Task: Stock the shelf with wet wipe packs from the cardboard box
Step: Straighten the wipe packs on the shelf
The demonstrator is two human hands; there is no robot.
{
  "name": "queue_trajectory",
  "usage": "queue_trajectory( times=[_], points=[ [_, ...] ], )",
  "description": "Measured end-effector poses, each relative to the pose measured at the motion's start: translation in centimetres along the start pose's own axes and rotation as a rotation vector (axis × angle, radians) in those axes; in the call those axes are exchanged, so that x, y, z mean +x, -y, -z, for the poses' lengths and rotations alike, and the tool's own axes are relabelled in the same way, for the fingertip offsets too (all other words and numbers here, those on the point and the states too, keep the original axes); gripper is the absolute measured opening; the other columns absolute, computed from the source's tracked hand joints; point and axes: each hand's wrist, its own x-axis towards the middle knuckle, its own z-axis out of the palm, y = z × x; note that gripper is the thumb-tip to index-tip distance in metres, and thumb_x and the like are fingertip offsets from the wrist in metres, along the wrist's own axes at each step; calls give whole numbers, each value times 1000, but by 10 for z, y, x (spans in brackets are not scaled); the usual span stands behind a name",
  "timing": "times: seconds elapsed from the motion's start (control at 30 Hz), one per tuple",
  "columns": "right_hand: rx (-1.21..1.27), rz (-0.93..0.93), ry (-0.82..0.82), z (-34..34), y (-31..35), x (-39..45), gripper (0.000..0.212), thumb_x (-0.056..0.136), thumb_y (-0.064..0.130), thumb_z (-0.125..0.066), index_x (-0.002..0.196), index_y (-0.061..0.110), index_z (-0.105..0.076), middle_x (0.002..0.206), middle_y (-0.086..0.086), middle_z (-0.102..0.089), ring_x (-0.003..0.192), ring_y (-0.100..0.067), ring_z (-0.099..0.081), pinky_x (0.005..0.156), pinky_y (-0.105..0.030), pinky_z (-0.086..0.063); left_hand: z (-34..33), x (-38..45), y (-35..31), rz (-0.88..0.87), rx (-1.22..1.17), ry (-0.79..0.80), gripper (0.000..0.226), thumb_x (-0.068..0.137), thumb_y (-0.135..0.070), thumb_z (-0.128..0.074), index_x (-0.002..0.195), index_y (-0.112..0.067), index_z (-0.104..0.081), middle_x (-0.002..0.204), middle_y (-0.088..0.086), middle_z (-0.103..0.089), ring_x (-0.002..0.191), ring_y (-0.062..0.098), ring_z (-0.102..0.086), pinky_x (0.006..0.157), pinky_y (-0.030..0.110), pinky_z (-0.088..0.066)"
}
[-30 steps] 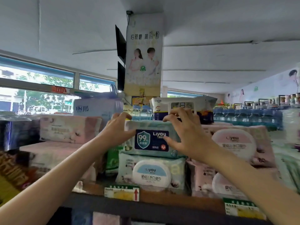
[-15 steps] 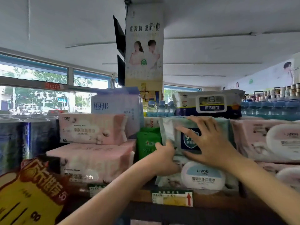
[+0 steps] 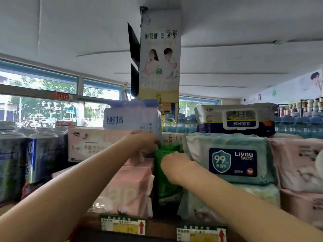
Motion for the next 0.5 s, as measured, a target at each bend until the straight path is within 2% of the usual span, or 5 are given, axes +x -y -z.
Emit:
queue_trajectory(
  times=[0.07,0.13,0.27,0.37,0.5],
  points=[
    [-23,-38,60,-11,1,17,39,93,14,-48,130,3,-47,133,-14,-49,118,-30,-50,90,-38,-45,-11,14,-5,-12,-42,79,33,96,-24,-44,128,-23,-51,127,5,-55,110,23,-55,95,35,-47],
    [78,-85,73,-16,3,24,54,93,16,-46,141,1,-28,141,-18,-39,124,-34,-45,95,-44,-43,-18,23,-9,-20,-37,145,30,97,-23,-41,126,-19,-50,124,8,-56,106,26,-57,97,40,-48],
    [187,-102,26,-21,10,23,62,95,7,-39,144,-8,-6,150,-27,-13,129,-41,-38,95,-48,-42,-21,32,-10,-23,-69,160,31,96,-20,-42,125,-11,-49,124,11,-56,105,27,-55,95,37,-45],
    [244,-142,-18,-23,11,22,56,96,1,-33,143,-11,-5,149,-31,-7,126,-41,-42,93,-47,-43,-24,37,-11,-44,-107,75,29,95,-18,-46,121,-8,-55,124,10,-58,111,26,-56,97,35,-43],
    [288,-174,-26,-22,10,30,50,96,1,-32,142,-12,-14,146,-32,-13,129,-38,-38,95,-44,-44,-25,40,-12,-132,-47,-85,21,94,-18,-49,110,-9,-60,117,10,-62,107,23,-60,94,32,-46]
  ],
)
